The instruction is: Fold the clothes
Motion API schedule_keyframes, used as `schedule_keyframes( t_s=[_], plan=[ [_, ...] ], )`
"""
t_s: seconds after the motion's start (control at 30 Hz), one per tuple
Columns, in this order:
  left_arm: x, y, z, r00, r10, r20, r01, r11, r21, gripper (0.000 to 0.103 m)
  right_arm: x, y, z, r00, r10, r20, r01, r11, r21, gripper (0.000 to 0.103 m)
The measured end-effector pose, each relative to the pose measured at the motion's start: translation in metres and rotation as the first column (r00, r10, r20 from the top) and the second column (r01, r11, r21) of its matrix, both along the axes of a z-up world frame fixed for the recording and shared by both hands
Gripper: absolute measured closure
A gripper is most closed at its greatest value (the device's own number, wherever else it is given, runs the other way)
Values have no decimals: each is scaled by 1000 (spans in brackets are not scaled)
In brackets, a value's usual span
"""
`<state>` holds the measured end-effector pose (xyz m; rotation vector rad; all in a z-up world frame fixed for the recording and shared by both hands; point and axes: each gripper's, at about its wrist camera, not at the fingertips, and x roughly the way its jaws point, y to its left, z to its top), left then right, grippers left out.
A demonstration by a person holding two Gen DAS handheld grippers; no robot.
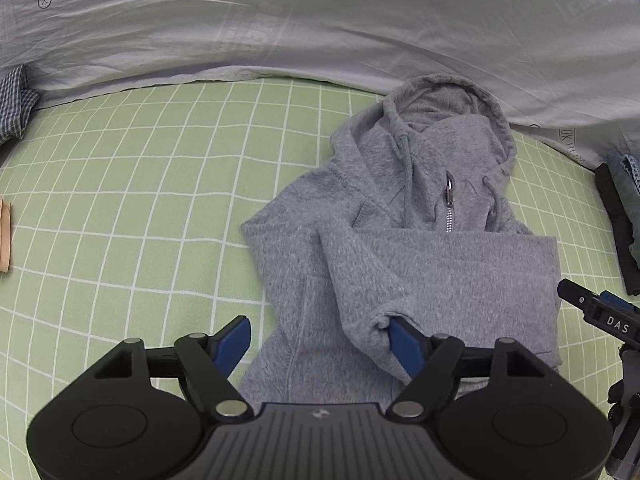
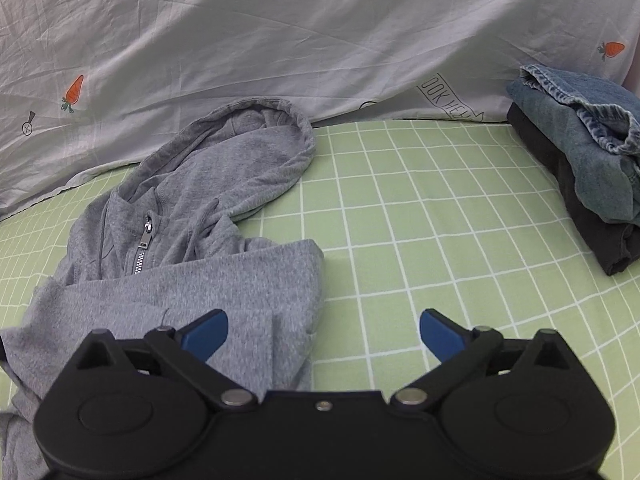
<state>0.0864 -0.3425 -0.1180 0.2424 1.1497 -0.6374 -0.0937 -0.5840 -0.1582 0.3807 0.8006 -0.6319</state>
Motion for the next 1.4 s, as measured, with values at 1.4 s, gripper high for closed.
schedule_keyframes(
  t_s=[1.4],
  plan=[
    [158,-224,-83,980,-164,109,147,978,147,18,151,-134,-38,985,-77,-157,60,992,-107,0]
  ],
)
